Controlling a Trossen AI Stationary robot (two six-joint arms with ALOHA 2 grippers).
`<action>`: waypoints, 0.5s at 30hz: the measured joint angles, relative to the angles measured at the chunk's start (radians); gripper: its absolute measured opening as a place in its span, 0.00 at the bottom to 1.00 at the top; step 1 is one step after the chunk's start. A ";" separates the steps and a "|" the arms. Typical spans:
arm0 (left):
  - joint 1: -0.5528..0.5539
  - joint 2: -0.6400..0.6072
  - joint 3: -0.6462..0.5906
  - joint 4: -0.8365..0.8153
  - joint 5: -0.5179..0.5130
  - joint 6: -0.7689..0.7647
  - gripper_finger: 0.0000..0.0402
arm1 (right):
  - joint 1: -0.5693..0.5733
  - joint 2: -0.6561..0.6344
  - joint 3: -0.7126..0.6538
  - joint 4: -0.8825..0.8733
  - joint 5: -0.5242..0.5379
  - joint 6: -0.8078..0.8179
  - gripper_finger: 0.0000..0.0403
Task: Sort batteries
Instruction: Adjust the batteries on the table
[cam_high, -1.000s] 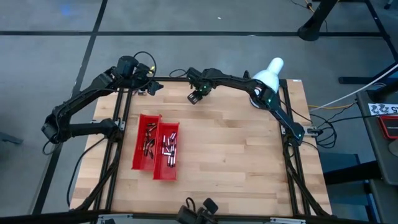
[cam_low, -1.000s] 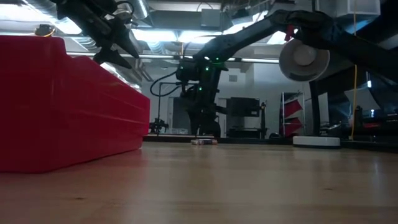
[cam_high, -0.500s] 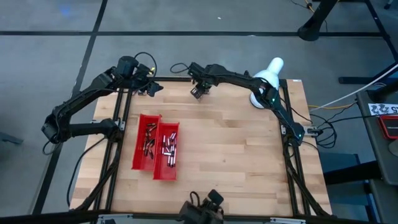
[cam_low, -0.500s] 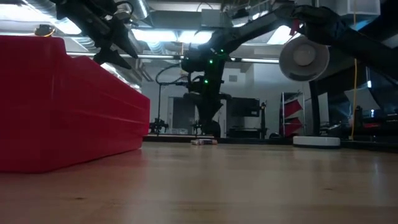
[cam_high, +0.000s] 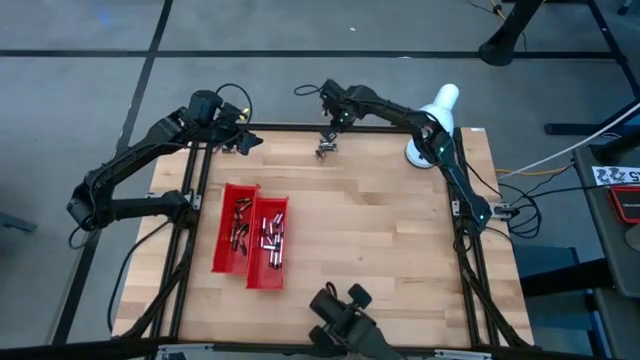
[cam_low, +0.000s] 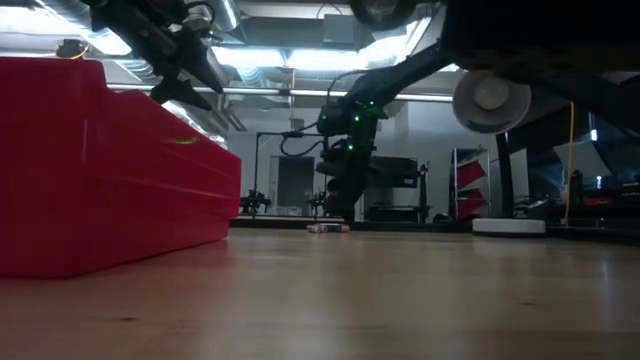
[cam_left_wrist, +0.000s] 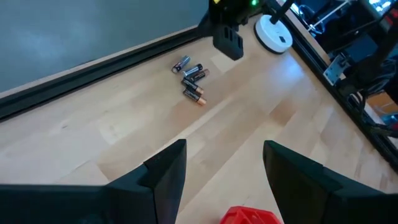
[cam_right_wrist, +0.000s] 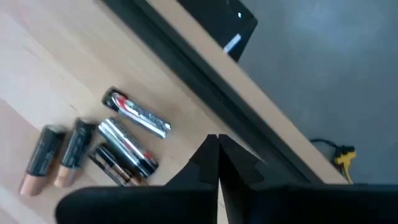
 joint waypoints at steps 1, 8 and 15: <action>0.000 0.000 0.000 0.000 0.000 -0.008 0.50 | 0.000 0.004 -0.001 -0.003 0.000 -0.004 0.01; 0.000 0.000 0.000 0.028 0.000 -0.039 0.50 | 0.014 0.033 0.000 0.017 -0.036 -0.029 0.00; 0.000 0.000 0.000 0.027 -0.001 -0.059 0.50 | 0.005 0.073 0.000 0.019 -0.124 -0.027 0.00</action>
